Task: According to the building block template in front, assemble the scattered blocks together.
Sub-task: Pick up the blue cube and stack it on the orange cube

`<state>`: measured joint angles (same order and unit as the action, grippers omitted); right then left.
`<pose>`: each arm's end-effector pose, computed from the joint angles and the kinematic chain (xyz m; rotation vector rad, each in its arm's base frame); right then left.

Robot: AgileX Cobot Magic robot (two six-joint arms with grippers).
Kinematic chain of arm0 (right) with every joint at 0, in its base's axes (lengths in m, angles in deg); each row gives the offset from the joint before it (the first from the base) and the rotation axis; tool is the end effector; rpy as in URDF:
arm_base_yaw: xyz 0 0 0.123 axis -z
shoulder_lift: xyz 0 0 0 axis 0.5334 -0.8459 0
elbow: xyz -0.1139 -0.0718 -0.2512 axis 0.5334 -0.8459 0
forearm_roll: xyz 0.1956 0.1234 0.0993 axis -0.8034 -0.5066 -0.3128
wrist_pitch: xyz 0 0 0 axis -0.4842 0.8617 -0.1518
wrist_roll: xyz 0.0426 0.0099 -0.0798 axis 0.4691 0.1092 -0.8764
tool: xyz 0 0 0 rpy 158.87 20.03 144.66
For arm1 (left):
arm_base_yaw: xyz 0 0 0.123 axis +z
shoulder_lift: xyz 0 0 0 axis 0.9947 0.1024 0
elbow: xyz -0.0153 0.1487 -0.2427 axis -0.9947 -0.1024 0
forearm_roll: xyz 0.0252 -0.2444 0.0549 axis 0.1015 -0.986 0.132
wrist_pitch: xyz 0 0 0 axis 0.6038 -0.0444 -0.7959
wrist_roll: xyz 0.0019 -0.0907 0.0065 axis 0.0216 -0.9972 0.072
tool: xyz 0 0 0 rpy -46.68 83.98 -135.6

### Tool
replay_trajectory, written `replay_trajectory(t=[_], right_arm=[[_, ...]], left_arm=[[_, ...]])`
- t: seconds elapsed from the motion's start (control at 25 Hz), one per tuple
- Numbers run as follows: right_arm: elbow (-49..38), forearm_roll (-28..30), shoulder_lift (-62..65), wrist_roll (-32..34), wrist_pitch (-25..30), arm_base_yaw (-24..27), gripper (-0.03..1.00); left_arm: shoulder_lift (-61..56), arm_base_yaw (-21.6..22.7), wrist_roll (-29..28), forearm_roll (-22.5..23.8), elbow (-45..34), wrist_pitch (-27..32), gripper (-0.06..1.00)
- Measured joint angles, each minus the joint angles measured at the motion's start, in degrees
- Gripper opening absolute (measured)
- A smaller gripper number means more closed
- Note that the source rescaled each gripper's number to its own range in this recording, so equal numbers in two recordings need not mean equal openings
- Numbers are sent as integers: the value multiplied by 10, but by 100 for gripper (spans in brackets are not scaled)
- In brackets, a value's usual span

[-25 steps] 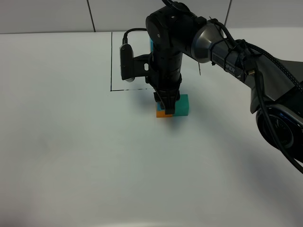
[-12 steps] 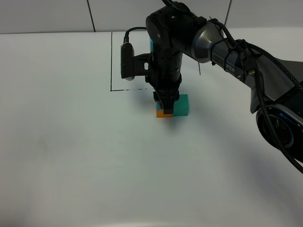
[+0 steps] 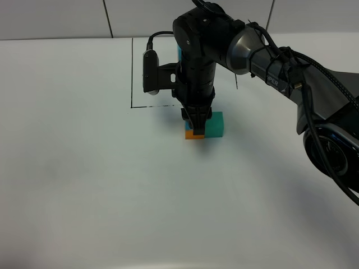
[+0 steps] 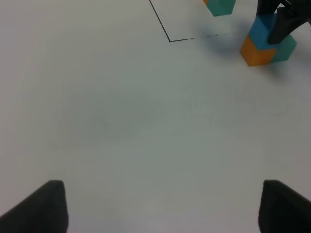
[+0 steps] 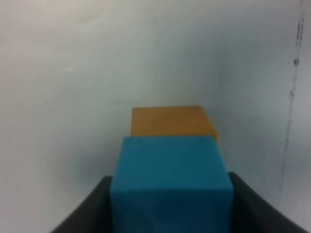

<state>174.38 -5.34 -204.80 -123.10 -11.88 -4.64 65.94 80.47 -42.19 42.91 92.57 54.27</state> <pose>0.3963 0.2902 0.1733 -2.2656 1.9684 -0.1414 -0.0073 -0.0139 0.2812 0.1838 2.0048 -0.1883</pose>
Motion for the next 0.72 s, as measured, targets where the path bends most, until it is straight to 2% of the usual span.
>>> replay_trajectory(t=[0.48, 0.56, 0.72], right_arm=[[0, 0, 0, -7, -1, 0, 3], [0, 0, -2, -7, -13, 0, 10], [0, 0, -7, -8, -21, 0, 35]], left_arm=[[0, 0, 0, 0, 0, 0, 78], [0, 0, 0, 0, 0, 0, 78], [0, 0, 0, 0, 0, 0, 78]])
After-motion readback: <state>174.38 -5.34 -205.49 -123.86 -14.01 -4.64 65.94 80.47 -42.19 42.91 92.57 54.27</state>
